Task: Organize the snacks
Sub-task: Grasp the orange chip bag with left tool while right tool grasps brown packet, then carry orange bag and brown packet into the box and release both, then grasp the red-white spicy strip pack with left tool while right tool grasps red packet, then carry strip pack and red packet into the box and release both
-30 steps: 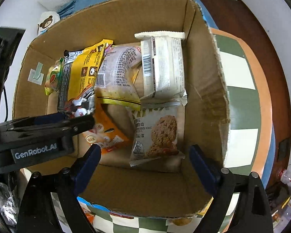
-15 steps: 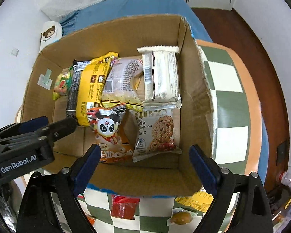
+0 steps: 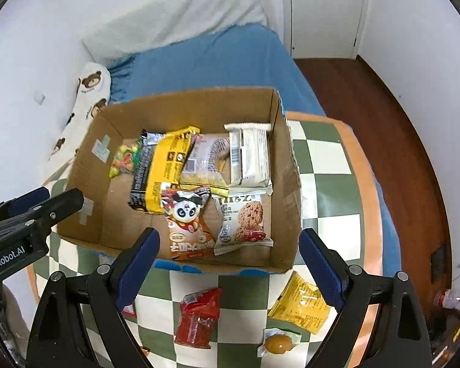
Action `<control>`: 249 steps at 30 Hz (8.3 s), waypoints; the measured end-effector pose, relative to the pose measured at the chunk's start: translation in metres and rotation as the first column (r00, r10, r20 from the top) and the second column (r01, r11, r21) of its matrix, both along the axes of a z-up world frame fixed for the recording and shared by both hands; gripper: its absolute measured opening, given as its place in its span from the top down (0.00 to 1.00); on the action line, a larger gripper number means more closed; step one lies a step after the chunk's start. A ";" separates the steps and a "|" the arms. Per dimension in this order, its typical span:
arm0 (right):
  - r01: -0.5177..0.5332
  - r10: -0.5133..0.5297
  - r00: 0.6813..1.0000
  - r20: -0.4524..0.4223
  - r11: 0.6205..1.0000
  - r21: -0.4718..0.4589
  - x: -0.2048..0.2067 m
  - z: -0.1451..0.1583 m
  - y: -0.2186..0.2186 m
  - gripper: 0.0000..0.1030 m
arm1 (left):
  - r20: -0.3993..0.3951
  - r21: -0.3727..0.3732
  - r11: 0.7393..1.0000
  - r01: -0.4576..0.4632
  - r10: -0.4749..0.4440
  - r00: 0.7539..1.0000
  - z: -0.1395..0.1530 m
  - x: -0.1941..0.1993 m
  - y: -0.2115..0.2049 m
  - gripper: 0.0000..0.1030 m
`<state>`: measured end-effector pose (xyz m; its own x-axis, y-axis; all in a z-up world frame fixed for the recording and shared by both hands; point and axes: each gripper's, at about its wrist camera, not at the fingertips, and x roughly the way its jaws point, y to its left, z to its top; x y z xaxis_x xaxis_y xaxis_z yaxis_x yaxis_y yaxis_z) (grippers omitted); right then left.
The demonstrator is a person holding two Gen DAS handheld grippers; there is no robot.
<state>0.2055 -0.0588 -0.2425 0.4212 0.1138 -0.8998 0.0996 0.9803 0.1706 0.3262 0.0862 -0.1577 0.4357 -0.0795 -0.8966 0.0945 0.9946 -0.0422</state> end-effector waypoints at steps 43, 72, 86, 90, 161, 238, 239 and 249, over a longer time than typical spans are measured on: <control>0.023 0.054 0.922 -0.383 0.981 0.193 -0.105 -0.202 0.083 0.46 | -0.508 0.023 0.942 -0.336 0.300 0.807 -0.240 -0.156 0.105 0.50; 0.017 0.057 0.892 -0.449 0.987 0.159 -0.158 -0.230 0.080 0.33 | -0.508 0.076 0.986 -0.145 0.164 0.846 -0.252 -0.163 0.037 0.50; -0.070 0.131 0.934 -0.334 0.979 0.191 -0.171 -0.179 0.096 0.44 | -0.416 0.033 0.995 -0.091 0.096 0.904 -0.189 -0.179 0.021 0.55; -0.081 0.141 0.955 -0.262 0.970 0.228 -0.166 -0.139 0.093 0.44 | -0.326 0.009 0.998 -0.068 0.067 0.943 -0.140 -0.176 0.012 0.55; -0.063 0.071 0.988 -0.134 0.996 0.058 0.046 -0.054 0.057 0.11 | -0.237 0.075 0.995 -0.067 0.083 0.968 -0.069 0.026 0.044 0.44; -0.024 0.104 0.908 -0.405 0.980 0.199 -0.145 -0.224 0.110 0.49 | -0.492 0.078 0.991 -0.113 0.137 0.860 -0.250 -0.178 0.059 0.55; -0.021 0.101 0.910 -0.401 0.980 0.200 -0.146 -0.223 0.111 0.50 | -0.488 0.079 0.990 -0.113 0.137 0.862 -0.249 -0.180 0.057 0.56; -0.008 0.089 0.951 -0.297 0.964 0.266 -0.154 -0.174 0.071 0.53 | -0.406 -0.024 0.995 -0.100 0.082 0.910 -0.179 -0.189 0.053 0.59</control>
